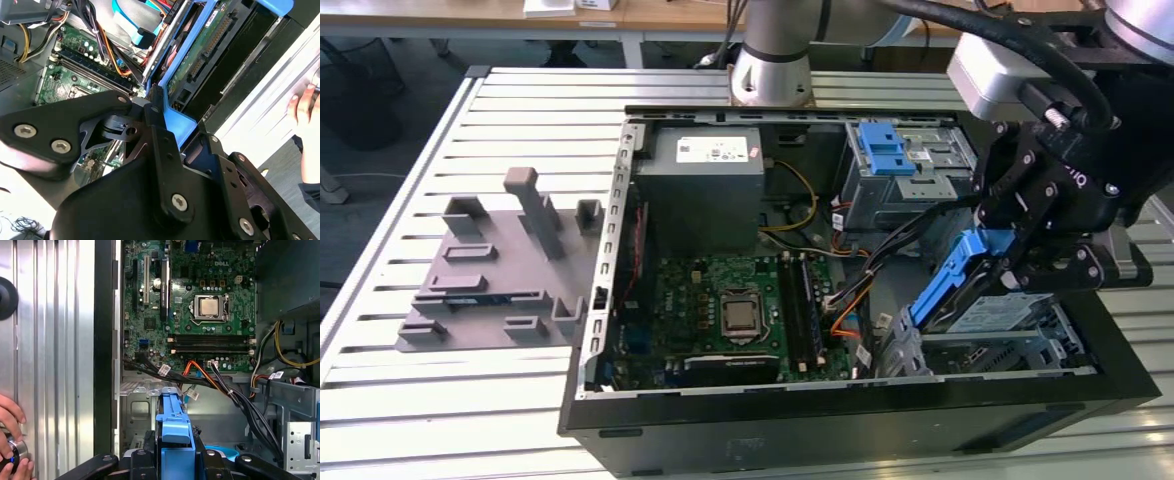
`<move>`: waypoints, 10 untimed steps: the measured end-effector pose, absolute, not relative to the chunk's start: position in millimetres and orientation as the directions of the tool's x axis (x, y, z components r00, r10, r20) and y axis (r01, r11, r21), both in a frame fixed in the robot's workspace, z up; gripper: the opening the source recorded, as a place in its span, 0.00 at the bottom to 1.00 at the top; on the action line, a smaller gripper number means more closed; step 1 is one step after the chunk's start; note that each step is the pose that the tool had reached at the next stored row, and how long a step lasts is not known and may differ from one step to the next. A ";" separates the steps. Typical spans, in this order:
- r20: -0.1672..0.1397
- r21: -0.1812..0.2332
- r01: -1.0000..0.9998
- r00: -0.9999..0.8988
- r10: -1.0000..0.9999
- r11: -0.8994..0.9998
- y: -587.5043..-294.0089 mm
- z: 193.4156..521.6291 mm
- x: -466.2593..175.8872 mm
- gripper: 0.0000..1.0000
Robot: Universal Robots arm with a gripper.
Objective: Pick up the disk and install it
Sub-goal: 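Insert the disk into the insertion slot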
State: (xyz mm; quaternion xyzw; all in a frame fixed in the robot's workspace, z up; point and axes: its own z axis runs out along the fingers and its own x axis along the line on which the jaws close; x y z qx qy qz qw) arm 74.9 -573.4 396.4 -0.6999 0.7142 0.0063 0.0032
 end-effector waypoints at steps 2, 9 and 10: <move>-0.013 0.004 -1.000 -0.020 -1.000 0.020 -573.4 394.6 75.0 0.36; -0.013 0.004 -1.000 -0.020 -1.000 0.020 -573.4 389.9 75.0 0.36; -0.013 0.004 -1.000 -0.020 -1.000 0.020 -573.4 389.9 75.0 0.36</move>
